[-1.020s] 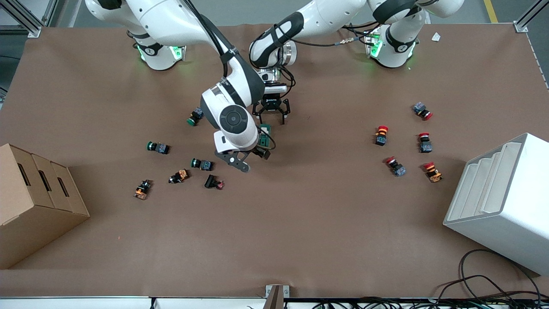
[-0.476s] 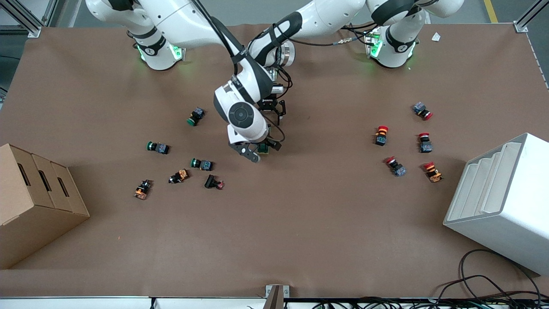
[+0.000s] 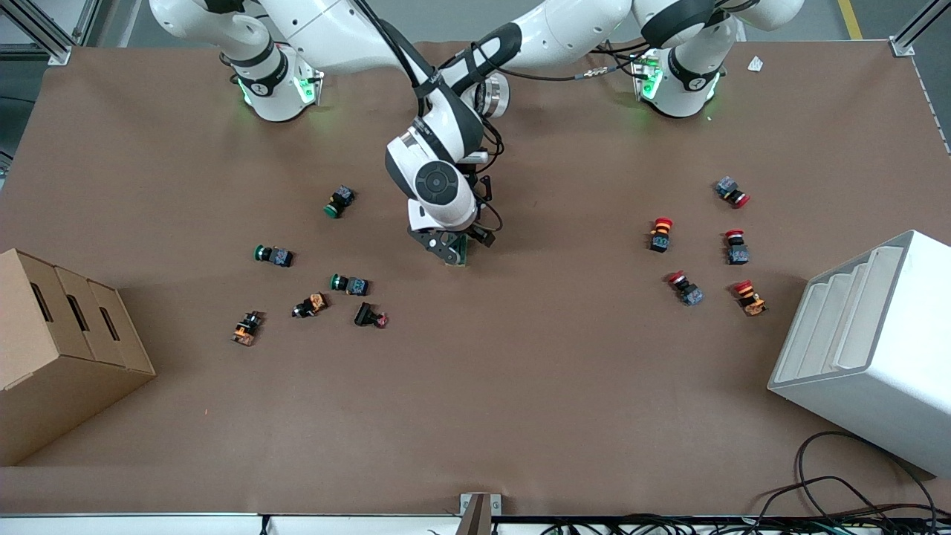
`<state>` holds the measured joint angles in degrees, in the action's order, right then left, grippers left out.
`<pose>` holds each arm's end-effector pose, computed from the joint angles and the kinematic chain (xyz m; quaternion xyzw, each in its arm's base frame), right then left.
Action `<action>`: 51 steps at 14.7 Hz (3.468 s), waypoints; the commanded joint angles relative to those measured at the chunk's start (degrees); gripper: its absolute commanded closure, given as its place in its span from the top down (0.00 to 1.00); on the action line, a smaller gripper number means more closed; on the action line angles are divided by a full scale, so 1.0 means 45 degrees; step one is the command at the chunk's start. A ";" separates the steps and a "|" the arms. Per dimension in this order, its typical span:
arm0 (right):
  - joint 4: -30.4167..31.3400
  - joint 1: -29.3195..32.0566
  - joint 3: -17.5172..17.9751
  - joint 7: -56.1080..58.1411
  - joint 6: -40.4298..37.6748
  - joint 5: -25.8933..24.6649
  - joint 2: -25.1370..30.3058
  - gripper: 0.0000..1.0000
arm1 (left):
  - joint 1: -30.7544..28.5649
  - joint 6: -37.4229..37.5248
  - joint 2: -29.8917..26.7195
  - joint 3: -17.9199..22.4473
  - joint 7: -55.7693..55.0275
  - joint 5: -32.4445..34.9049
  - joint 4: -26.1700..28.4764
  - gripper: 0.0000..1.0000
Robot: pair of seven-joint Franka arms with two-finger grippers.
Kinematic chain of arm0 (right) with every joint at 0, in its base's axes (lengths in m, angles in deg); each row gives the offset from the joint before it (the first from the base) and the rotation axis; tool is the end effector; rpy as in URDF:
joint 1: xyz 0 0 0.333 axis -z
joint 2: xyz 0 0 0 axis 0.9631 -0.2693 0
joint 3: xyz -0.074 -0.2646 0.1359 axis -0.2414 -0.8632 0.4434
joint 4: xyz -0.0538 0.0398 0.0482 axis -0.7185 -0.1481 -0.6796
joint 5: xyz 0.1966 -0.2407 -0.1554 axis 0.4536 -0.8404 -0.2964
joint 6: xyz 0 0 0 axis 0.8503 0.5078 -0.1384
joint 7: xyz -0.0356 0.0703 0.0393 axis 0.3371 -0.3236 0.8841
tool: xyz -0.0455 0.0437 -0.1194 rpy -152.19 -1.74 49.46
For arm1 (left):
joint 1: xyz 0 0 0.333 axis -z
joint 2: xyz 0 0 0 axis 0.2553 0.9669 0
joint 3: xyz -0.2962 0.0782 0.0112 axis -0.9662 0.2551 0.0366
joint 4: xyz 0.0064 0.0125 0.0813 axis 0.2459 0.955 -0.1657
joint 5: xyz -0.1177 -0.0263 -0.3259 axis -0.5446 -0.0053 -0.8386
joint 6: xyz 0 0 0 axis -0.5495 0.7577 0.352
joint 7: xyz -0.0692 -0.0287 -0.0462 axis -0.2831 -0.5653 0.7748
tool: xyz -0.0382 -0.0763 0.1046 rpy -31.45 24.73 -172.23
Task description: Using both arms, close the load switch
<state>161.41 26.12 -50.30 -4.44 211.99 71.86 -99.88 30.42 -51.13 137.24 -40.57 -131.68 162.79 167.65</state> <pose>0.4079 0.4623 0.2020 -0.9369 0.3294 0.1163 0.0147 0.2351 -0.5386 0.1076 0.8802 0.0049 0.4734 0.0342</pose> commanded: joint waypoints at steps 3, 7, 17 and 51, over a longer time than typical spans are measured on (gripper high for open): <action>0.0601 -0.0370 -0.0032 -0.0638 0.0282 0.0299 0.0447 1.00 | 0.0110 -0.0059 0.0188 0.0175 -0.0065 0.0382 -0.0242 1.00; 0.0464 -0.0371 -0.0032 -0.0640 0.0399 0.0299 0.0369 1.00 | 0.0091 -0.0079 0.0207 0.0194 -0.0065 0.0382 -0.0242 1.00; 0.0444 -0.0156 -0.0071 0.0004 0.0848 0.0162 0.0076 1.00 | 0.0091 -0.0059 0.0285 0.0194 -0.0045 0.0382 -0.0223 1.00; -0.2425 0.1718 -0.0130 0.2289 0.0559 0.0143 -0.1428 1.00 | 0.0071 -0.0059 0.0403 0.0370 -0.0025 0.0382 -0.0399 1.00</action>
<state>153.43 32.52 -51.27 4.93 216.69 72.72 -106.13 30.42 -51.13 137.64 -39.56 -131.66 163.25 167.10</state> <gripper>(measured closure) 0.000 0.000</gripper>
